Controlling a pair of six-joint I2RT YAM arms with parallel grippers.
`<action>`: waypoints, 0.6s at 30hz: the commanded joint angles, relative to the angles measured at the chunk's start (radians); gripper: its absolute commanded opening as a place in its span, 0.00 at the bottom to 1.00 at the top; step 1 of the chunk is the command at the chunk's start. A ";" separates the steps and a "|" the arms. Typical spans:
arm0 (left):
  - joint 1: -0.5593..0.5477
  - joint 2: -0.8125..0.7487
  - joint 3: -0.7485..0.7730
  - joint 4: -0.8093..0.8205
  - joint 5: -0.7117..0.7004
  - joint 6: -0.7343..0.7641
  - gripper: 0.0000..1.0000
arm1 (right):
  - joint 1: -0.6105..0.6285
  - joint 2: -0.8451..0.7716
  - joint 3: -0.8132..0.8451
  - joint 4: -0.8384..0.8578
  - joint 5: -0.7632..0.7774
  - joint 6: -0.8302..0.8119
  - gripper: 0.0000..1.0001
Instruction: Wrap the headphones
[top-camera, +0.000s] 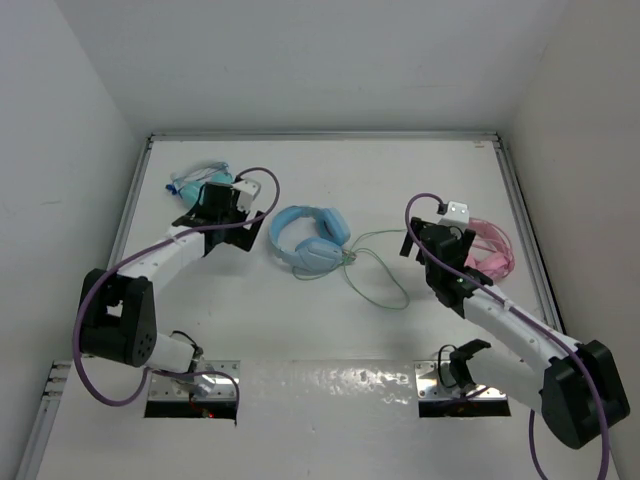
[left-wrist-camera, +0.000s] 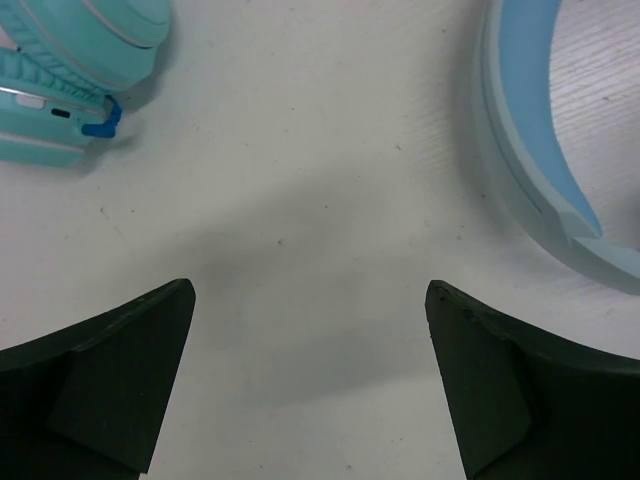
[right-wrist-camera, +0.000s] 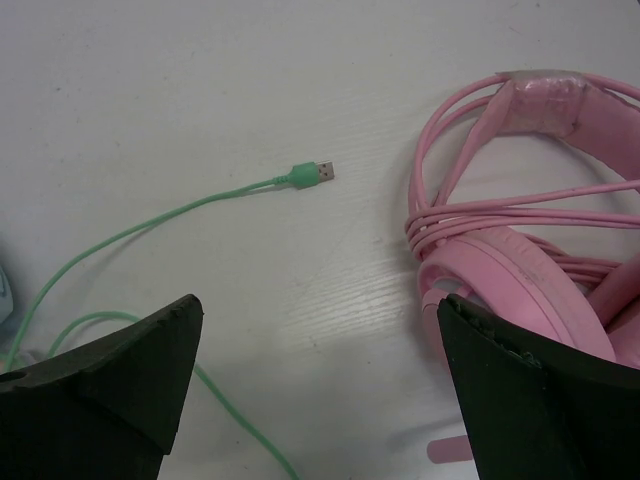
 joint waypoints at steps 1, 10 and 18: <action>0.009 -0.013 0.059 0.007 0.110 0.043 0.97 | -0.003 -0.004 0.008 0.046 -0.027 -0.028 0.99; -0.088 0.406 0.554 -0.143 0.110 -0.018 0.92 | 0.012 0.075 0.074 0.149 -0.466 -0.166 0.89; -0.108 0.602 0.650 -0.178 0.215 -0.010 0.80 | 0.019 0.094 0.052 0.163 -0.406 -0.187 0.89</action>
